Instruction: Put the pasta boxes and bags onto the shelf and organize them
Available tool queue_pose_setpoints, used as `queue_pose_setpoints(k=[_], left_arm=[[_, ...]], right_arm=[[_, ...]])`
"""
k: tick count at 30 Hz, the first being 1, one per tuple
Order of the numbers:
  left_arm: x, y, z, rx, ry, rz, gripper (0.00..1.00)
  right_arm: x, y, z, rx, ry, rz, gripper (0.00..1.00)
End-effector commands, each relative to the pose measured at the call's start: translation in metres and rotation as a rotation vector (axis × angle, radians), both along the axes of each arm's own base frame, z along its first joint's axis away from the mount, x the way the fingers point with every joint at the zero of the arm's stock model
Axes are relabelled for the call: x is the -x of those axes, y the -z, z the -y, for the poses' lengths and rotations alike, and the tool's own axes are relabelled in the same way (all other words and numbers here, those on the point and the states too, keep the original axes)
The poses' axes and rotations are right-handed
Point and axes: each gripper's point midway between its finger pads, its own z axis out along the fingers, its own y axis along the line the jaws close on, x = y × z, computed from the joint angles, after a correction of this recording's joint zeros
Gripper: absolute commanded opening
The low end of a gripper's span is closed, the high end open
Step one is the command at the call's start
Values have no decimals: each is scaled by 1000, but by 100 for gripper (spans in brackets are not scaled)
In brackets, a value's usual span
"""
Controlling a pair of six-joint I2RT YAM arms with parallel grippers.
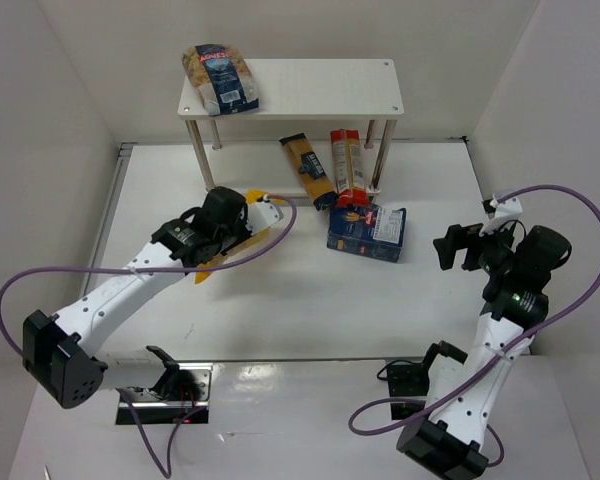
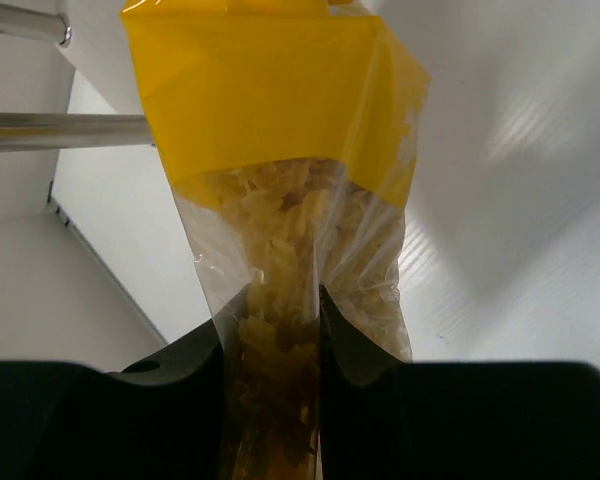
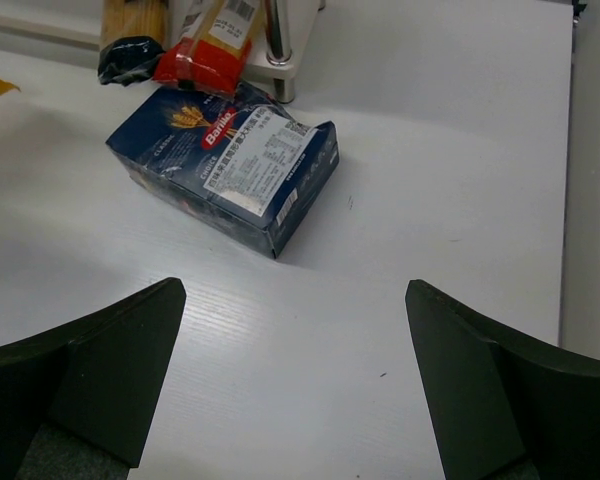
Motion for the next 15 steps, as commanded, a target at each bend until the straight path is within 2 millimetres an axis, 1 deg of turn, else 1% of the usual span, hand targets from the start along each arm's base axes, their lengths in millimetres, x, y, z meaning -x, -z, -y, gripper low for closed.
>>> queue_pose_setpoints(k=[1,2,3,4,5,6,7,8,9,10,11,13,14,15], left_arm=[[-27,-56,-14,-73,-104,202,0],[-27,-54,-11,-103,-91,203,0],[-27,-57,-14,-112,-104,208,0],[-29,-54,-14,-128,-112,202,0],[-29,-61,-11,-123,-111,218,0],[-23,-57,-1,-133,-80,217,0],[-19,-54,4,-149,-69,219,0],[-17,-55,7,-179,-68,239,0],[-12,-55,16,-184,-44,249,0],[-13,-53,15,-197,-52,247,0],[-13,-47,19,-206,-54,237,0],[-18,-53,22,-199,-68,254,0],[-22,-51,23,-215,-73,260,0],[-26,-56,21,-242,-83,279,0]], right_arm=[[0,-7,-5,34,-28,64,100],[-1,-6,-3,38,-20,62,100],[1,-8,-4,44,-20,70,100],[2,-10,-5,50,-20,79,100],[1,-12,-4,55,-20,87,100],[3,-15,-10,59,-39,101,100],[4,-18,-10,60,-36,113,100],[4,-13,-10,53,-36,104,100],[3,-15,-10,60,-36,113,100],[2,-12,-12,54,-46,106,100],[2,-12,-12,54,-47,106,100],[2,-12,-14,54,-57,107,100],[2,-12,-19,50,-76,109,100],[2,-12,-21,49,-87,109,100]])
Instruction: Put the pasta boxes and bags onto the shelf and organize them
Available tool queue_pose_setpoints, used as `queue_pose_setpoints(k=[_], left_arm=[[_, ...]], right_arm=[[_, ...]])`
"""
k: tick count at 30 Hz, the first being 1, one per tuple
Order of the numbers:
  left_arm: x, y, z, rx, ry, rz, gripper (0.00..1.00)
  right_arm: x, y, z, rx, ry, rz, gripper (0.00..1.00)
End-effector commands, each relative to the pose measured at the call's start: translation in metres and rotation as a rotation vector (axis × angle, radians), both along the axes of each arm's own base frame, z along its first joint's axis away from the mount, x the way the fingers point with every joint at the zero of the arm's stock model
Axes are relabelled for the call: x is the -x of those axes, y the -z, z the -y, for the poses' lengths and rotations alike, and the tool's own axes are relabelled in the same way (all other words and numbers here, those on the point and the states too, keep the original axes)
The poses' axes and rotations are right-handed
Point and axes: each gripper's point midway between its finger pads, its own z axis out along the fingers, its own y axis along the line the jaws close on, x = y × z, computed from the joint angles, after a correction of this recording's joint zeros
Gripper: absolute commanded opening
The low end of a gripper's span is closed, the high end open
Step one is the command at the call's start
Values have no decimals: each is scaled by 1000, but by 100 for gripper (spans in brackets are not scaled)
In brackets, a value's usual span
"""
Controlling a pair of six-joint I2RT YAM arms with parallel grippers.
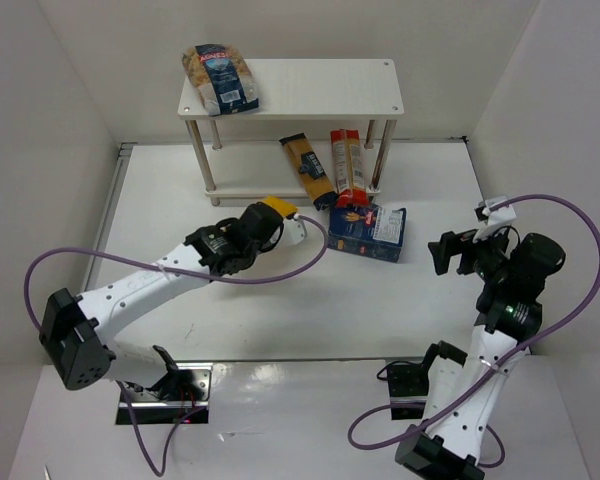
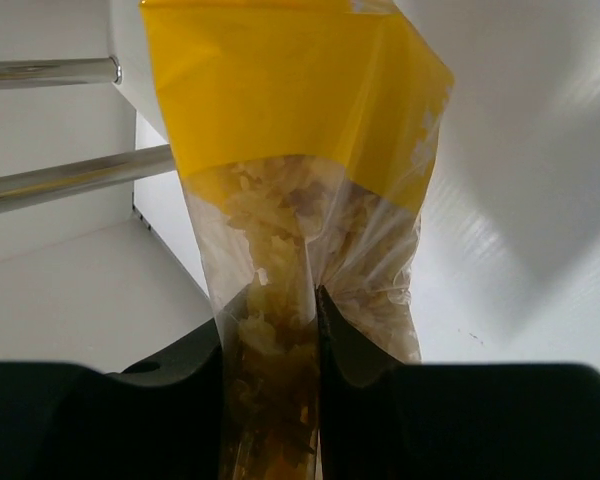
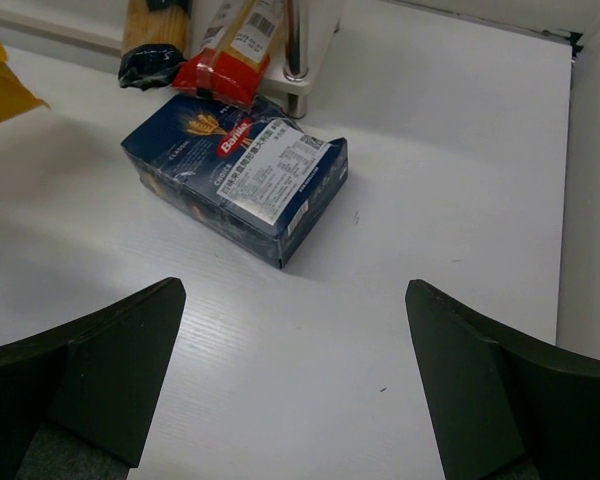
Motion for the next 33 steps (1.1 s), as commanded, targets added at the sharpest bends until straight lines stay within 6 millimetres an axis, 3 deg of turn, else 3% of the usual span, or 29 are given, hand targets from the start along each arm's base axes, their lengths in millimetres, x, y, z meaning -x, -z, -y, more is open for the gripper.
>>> queue_pose_setpoints(k=[1,3,8,16,29,33], left_arm=[[-33,-57,-5,-5,-98,215,0],[-40,-67,-4,-18,-106,254,0],[-53,-70,1,-67,-105,300,0],[-69,-102,4,-131,-97,426,0],[-94,-100,23,-250,-45,495,0],[-101,-87,30,-288,-28,480,0]], right_arm=[[-5,-10,-6,17,-45,51,100],[-5,-5,-8,11,-54,43,100],[-6,-7,-17,12,-93,52,100],[-7,-6,-18,7,-102,45,100],[-7,-4,-18,6,-105,31,100],[-7,-4,-18,6,-105,32,100]])
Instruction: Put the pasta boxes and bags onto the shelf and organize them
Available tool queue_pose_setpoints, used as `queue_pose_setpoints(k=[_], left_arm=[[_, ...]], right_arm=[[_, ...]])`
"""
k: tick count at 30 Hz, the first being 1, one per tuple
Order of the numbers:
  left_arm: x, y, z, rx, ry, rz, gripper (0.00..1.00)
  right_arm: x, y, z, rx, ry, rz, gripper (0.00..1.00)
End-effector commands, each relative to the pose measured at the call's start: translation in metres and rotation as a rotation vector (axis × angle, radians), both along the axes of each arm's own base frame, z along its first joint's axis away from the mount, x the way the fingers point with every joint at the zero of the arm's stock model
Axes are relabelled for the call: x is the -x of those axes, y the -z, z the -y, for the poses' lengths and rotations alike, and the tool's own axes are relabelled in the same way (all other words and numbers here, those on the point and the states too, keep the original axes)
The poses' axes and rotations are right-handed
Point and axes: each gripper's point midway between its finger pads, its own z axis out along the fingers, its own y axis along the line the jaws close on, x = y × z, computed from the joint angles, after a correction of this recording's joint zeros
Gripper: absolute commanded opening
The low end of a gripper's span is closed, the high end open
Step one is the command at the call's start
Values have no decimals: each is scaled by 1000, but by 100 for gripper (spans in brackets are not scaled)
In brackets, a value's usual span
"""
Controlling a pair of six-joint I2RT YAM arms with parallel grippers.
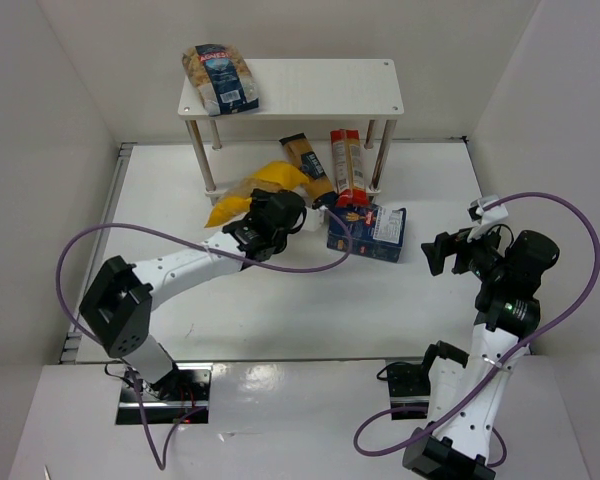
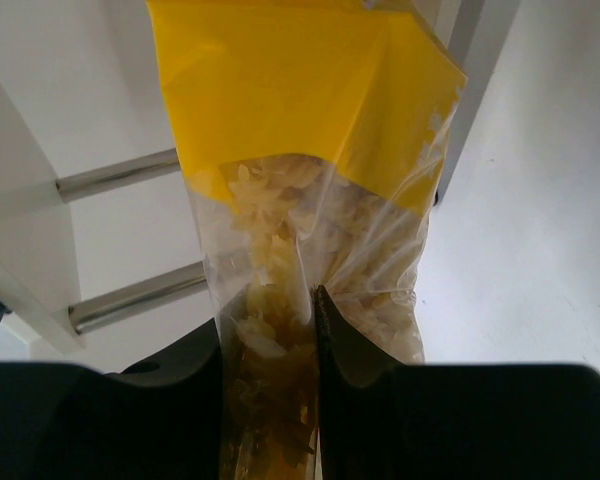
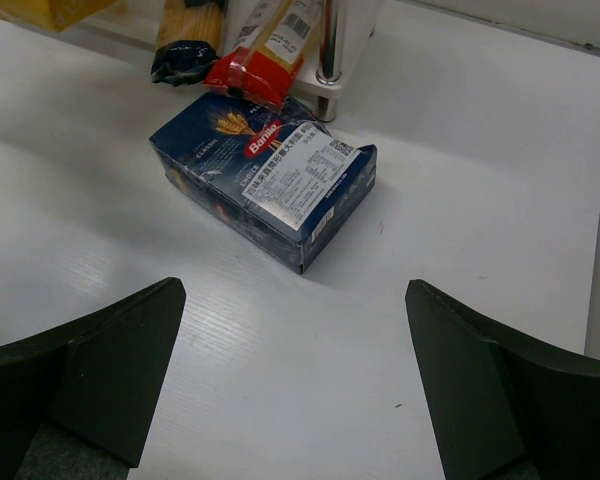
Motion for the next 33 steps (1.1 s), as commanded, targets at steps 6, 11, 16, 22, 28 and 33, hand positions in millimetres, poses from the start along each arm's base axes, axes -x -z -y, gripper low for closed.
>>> queue_pose_setpoints(k=[6,11,16,22,28,33], left_arm=[[-37,-70,1,60,-96,218,0],[-54,-70,-4,38,-128,238,0],[-61,-64,-7,13,-154,231,0],[-68,-48,-13,-20,-169,209,0],[-83,-41,-20,-46,-193,201,0],[-91,-22,-20,-74,-199,173,0]], right_arm=[[-2,-13,-7,22,-44,44,100],[-1,-11,-9,26,-56,39,100],[-1,-14,-12,33,-65,46,100],[-1,-14,-14,33,-75,46,100],[0,-14,-16,32,-84,46,100],[-1,-14,-14,36,-75,45,100]])
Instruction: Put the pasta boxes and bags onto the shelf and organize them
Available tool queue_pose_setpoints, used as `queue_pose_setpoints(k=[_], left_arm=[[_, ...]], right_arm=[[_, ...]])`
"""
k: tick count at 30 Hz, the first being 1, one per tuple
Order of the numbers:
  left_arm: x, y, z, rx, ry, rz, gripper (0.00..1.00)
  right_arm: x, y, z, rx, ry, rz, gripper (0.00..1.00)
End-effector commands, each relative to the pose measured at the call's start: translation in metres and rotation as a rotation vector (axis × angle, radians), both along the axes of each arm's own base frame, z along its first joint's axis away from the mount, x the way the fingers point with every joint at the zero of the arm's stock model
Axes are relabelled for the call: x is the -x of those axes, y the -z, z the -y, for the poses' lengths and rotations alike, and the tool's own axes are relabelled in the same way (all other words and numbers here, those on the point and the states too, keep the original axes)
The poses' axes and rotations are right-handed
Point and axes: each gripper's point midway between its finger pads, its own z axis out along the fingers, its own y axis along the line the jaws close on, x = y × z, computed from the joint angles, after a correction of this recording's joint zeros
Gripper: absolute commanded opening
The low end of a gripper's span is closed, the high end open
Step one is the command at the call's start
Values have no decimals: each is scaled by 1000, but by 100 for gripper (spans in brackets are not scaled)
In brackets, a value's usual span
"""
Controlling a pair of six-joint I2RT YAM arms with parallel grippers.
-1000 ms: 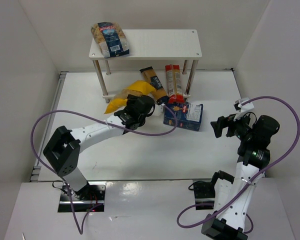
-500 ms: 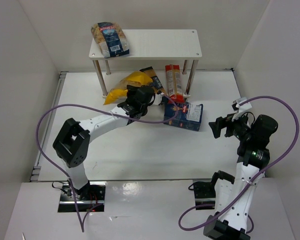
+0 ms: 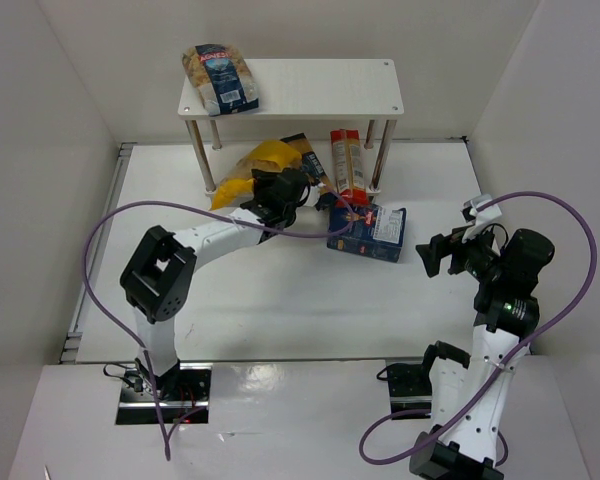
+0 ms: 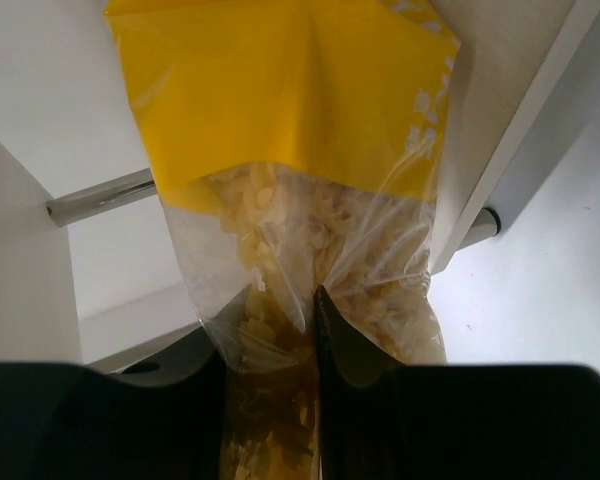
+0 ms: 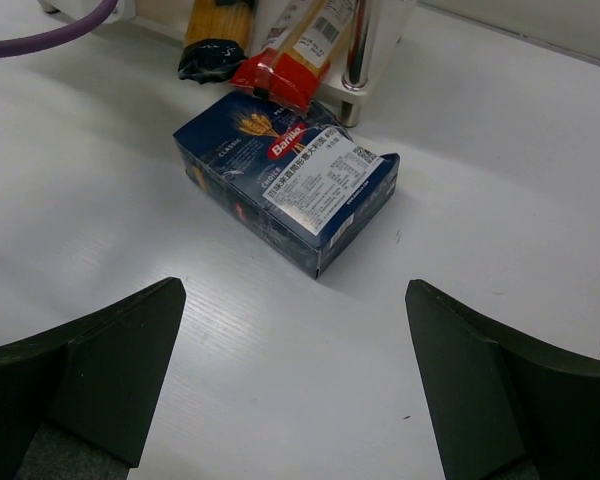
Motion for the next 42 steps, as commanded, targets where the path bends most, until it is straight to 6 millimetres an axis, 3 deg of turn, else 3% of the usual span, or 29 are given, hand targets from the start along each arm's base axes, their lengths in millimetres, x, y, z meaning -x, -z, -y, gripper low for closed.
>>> queue_pose_setpoints(k=[1,3,7,8,13,14,24,30,35,38,39,40,42], left_arm=[[-12,-49,-6,39,-68,148,0],[-16,-37,-8,22,-76,129,0],[-22,-37,-8,49,-89,118,0],[-22,-27,-8,44,-94,93,0],[-26,-13,-5,38,-103,59,0],[-27,-17,-4,55,-106,72,0],[-31,7,3,64,-101,12,0],[-38,10,10,81,-92,1,3],[-41,19,13,93,-105,-15,18],[-40,22,13,85,-98,-33,34],[-39,23,13,79,-99,-40,42],[-37,21,11,85,-103,-42,60],[-37,16,11,91,-102,-35,72]], right_arm=[[-1,-14,-1,29,-14,42,100],[-1,-14,-3,29,-23,42,100],[-1,-12,0,39,-9,34,100],[-1,-12,0,47,-11,38,100],[0,-10,-1,47,-12,28,100],[0,-10,-1,47,-12,28,100],[-2,-11,1,50,-4,26,100],[-2,-9,3,58,2,19,100],[-2,-8,6,75,17,19,100],[-2,-6,8,84,22,13,100],[-2,-6,8,84,22,13,100],[-2,-6,8,84,22,13,100],[-2,-6,8,84,22,13,100]])
